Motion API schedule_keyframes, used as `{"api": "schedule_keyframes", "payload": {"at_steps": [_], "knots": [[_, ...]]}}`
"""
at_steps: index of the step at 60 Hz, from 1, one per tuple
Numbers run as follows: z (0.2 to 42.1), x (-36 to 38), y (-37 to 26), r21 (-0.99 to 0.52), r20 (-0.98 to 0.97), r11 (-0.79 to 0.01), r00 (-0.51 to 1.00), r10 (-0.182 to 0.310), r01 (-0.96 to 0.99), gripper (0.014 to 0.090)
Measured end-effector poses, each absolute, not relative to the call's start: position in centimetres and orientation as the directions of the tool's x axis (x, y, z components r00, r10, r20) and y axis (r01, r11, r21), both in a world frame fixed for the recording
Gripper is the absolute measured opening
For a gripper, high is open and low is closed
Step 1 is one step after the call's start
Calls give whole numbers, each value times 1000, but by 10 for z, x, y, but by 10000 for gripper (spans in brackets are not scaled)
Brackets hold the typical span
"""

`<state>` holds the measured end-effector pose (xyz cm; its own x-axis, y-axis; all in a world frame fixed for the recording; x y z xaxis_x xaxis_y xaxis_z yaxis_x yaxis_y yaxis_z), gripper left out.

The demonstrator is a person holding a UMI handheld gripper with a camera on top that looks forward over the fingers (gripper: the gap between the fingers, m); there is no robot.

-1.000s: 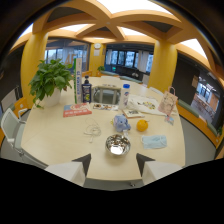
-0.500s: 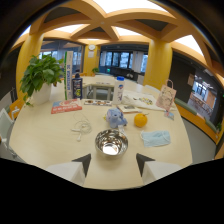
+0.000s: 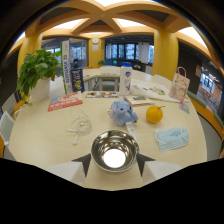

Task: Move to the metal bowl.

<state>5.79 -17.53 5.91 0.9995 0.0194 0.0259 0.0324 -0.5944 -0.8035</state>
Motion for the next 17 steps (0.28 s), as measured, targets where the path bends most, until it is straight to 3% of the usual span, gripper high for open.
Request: {"api": "schedule_keyframes", "payload": {"at_steps": [17], "knots": [[59, 54, -174, -795, 26, -606, 1000, 15, 30, 857]]}}
